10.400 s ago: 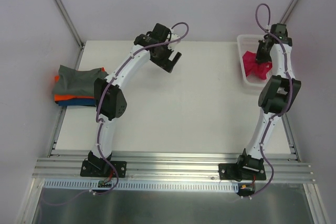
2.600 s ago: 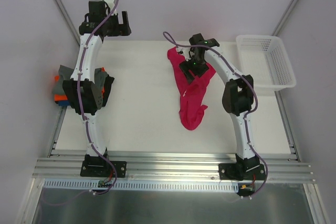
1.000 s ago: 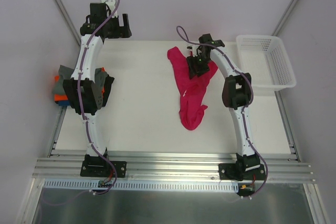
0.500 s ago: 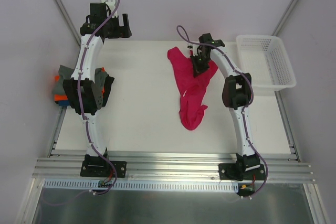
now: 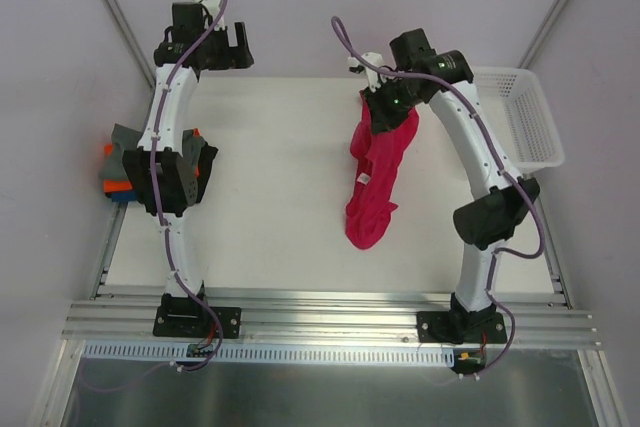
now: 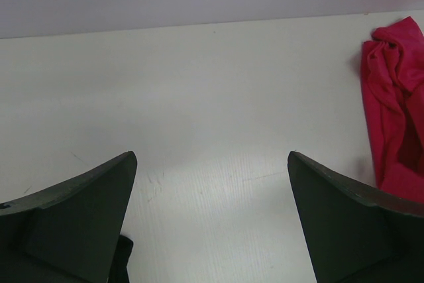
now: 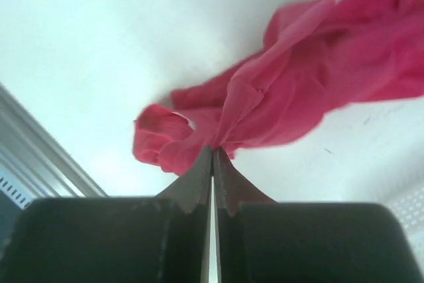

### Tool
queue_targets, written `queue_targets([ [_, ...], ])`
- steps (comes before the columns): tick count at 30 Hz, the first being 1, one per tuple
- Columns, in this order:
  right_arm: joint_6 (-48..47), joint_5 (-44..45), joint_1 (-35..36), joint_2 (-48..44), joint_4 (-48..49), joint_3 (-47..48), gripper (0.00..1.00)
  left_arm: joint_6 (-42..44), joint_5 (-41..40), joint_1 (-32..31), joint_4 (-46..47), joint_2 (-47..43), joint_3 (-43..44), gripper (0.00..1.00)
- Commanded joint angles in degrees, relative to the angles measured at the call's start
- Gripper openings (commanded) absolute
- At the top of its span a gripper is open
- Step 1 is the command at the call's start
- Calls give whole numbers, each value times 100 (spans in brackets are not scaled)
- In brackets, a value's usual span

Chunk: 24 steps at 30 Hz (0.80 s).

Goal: Fold and stack the t-shirts
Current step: Flatten out the tshirt

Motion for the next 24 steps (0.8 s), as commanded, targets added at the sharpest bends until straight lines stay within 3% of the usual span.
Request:
queue_targets([
  [1, -438, -675, 154, -329, -2289, -774, 1, -214, 272, 20, 137, 106, 298, 99],
  [6, -405, -1001, 391, -113, -2298, -1298, 1, -276, 325, 20, 146, 132, 280, 99],
  [8, -431, -941, 383, 150, -2298, -1281, 9, -276, 334, 29, 146, 132, 306, 99],
  [9, -431, -749, 374, 265, -2307, -1246, 16, -267, 334, 37, 146, 115, 307, 99],
  [10, -414, -643, 383, 344, -2307, -1202, 45, -250, 317, 38, 154, 106, 315, 99],
  [12, -580, -309, 374, 564, -2289, -991, 67, -197, 273, 64, 163, 62, 298, 99],
  [19, -959, 114, 374, 1276, -2150, 546, 70, -74, 9, 134, 146, -122, 52, 99],
  [24, -1397, 439, 610, 1399, -1543, 328, 70, -74, -26, 143, 146, -158, 25, 99],
])
